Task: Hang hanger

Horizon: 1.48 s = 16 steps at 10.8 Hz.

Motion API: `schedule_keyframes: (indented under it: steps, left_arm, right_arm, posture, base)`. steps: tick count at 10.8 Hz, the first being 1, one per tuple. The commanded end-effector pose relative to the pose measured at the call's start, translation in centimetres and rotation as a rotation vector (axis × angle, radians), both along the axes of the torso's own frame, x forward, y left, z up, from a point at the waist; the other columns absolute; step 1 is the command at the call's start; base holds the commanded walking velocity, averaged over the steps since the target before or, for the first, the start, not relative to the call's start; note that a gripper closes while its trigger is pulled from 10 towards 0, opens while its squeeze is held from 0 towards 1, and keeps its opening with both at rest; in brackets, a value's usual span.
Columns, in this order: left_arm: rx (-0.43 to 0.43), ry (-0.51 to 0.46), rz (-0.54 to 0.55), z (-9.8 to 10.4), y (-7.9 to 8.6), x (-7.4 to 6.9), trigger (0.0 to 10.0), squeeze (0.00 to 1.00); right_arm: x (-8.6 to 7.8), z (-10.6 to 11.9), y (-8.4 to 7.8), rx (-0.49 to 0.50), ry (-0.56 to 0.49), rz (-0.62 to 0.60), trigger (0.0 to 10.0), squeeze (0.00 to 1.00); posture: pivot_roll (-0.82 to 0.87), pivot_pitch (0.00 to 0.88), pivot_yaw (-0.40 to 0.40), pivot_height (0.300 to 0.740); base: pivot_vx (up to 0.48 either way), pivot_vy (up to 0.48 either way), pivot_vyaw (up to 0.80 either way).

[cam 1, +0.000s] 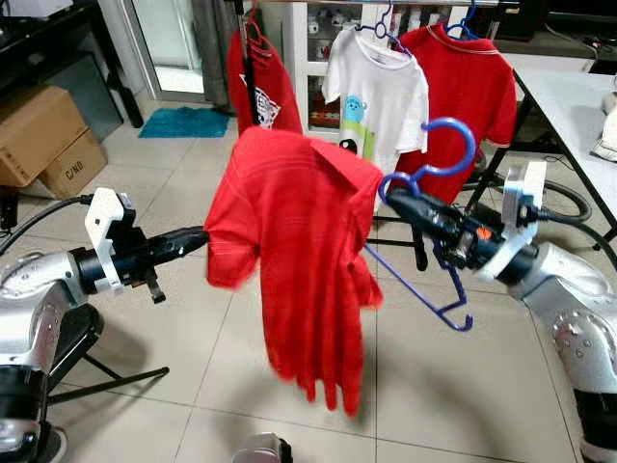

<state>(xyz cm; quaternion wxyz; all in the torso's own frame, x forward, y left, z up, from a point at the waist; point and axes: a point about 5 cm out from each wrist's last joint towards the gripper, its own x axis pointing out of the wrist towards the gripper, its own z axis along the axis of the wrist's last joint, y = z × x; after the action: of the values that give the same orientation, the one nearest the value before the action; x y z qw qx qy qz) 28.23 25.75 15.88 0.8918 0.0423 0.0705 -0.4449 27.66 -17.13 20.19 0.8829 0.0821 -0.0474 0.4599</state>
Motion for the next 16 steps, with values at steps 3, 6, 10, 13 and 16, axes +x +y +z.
schedule_keyframes:
  steps: [3,6,10,13,16]
  left_arm:
    - [0.055,0.052,-0.024,-1.4,-0.7,-0.9,0.0,0.0]
    - [0.103,0.085,-0.055,-2.1,-0.8,-1.4,0.0,0.0]
    - [0.164,0.098,-0.055,-3.0,-0.6,-1.8,0.0,0.0]
    - [0.161,0.027,0.026,-1.8,0.1,-0.6,10.0,1.0]
    - [0.076,-0.014,0.031,1.1,1.3,-0.3,10.0,0.0]
  right_arm:
    - [1.0,1.4,-1.4,0.046,-0.066,-0.123,10.0,0.0]
    - [1.6,1.7,-1.9,0.061,-0.076,-0.194,10.0,0.0]
    - [2.0,2.1,-1.9,0.093,-0.085,-0.219,10.0,0.0]
    - [1.7,2.3,-1.4,0.11,-0.102,-0.168,10.0,0.0]
    - [1.6,2.5,-1.0,0.111,-0.118,-0.134,10.0,0.0]
  posture:
    - [0.05,0.0,0.083,0.74]
    - [0.05,0.0,0.084,0.74]
    - [0.05,0.0,0.083,0.74]
    - [0.05,0.0,0.083,0.74]
    - [0.06,0.0,0.078,0.74]
  base:
    - [0.0,0.0,0.0]
    - [0.0,0.0,0.0]
    - [0.0,0.0,0.0]
    - [0.0,0.0,0.0]
    - [0.0,0.0,0.0]
